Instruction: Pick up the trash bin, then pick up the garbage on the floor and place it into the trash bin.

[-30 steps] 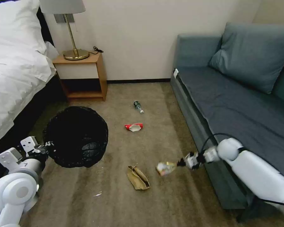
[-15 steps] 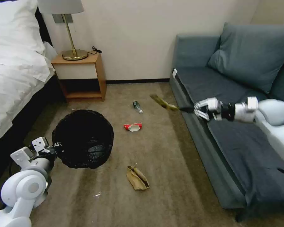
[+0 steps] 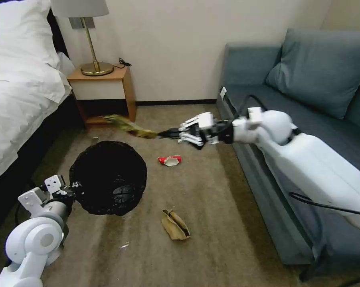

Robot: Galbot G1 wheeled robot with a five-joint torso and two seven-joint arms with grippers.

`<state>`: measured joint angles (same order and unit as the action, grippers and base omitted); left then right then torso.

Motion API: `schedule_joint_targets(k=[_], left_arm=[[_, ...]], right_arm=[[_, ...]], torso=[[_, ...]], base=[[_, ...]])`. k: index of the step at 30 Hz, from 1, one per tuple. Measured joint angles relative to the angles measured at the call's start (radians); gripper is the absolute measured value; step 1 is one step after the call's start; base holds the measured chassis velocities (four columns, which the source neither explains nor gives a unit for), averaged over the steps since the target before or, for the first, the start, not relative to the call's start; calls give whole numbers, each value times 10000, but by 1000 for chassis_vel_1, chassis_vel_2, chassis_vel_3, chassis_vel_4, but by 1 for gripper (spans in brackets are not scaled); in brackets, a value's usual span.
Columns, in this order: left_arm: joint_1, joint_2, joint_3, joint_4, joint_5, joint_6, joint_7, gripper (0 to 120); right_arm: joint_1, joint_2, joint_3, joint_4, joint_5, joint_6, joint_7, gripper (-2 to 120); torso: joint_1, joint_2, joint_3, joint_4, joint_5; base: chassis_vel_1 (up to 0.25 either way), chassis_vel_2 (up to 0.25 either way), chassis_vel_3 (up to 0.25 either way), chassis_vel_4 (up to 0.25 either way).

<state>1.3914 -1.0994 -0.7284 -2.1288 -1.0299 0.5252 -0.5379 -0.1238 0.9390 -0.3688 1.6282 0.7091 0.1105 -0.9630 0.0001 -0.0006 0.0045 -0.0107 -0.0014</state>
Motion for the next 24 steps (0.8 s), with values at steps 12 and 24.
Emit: schedule_joint_targets(k=[12,24], left_arm=[[318,-48,180,-455,125,36,-45,1],[562,-104,308,-881,226,51,-45,1]], right_arm=[[416,1736,-1416,-1371,-548,58,25,0],[296,2534,-1849,-1911,-963,200,-36,0]], torso=[[0,0,0,1,2],[0,0,-1,2,2]], base=[[0,0,0,0],[0,0,0,0]])
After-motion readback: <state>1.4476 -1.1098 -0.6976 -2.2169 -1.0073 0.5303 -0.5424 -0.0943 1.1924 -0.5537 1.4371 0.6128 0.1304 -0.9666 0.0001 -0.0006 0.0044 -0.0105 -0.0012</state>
